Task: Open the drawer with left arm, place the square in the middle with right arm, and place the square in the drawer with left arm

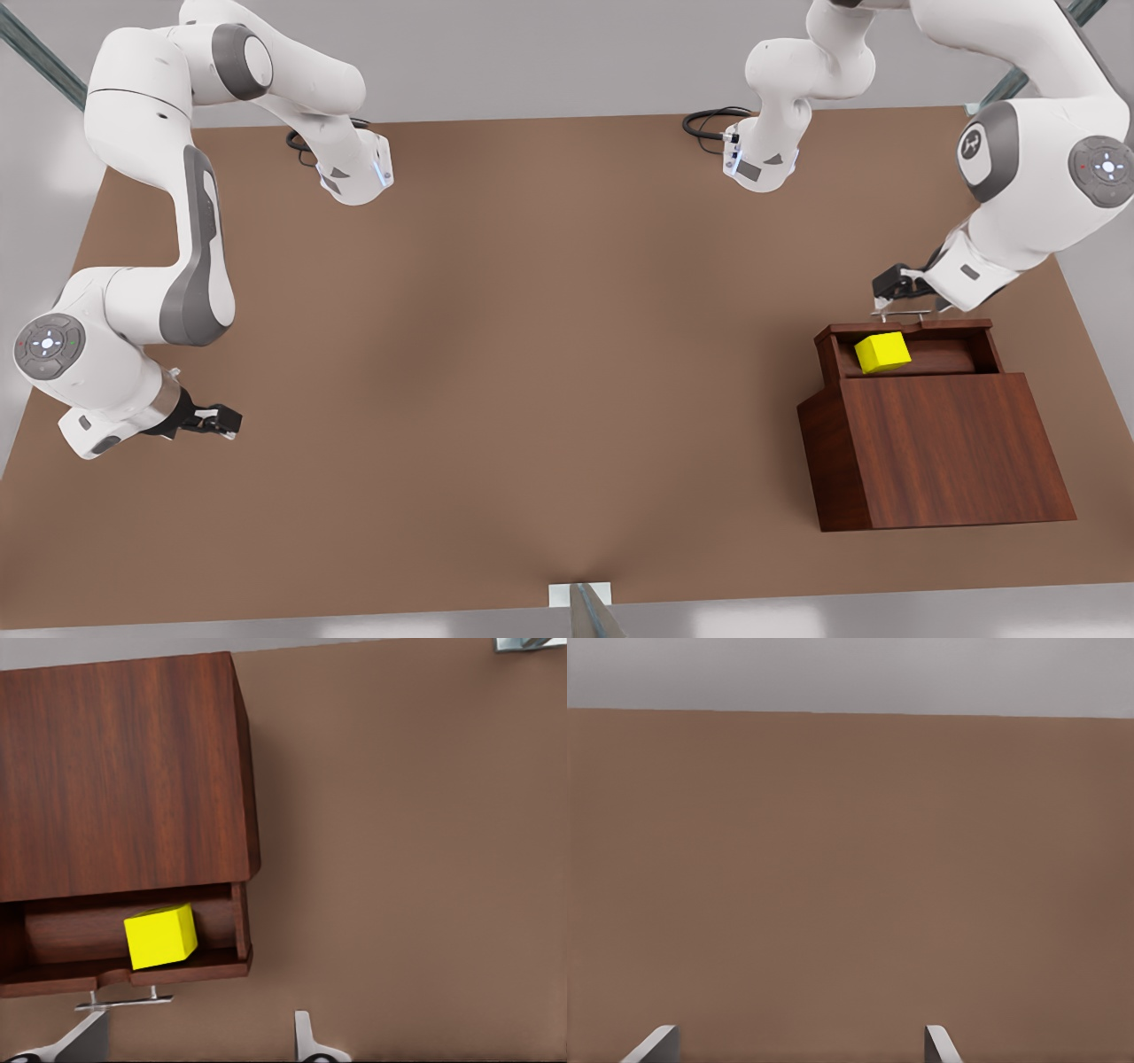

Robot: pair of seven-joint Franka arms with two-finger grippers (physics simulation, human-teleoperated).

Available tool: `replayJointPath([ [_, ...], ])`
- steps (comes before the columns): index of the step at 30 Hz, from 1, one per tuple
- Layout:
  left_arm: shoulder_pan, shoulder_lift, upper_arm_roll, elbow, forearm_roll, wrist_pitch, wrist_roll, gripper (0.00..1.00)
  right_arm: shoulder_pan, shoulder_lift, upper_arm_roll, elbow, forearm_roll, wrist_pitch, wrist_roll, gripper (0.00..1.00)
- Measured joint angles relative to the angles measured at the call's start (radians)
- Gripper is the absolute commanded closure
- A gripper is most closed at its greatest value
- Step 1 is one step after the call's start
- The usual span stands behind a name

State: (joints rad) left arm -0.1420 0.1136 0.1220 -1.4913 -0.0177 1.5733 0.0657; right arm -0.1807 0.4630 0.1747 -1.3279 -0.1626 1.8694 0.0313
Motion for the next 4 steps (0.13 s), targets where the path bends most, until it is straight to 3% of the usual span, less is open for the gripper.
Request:
replayJointPath([
  [4, -0.003, -0.001, 0.0, 0.0, 0.002, -0.038, -0.008, 0.0, -0.003, 0.0, 0.0, 0.0, 0.001, -0.001, 0.0, 0.0],
])
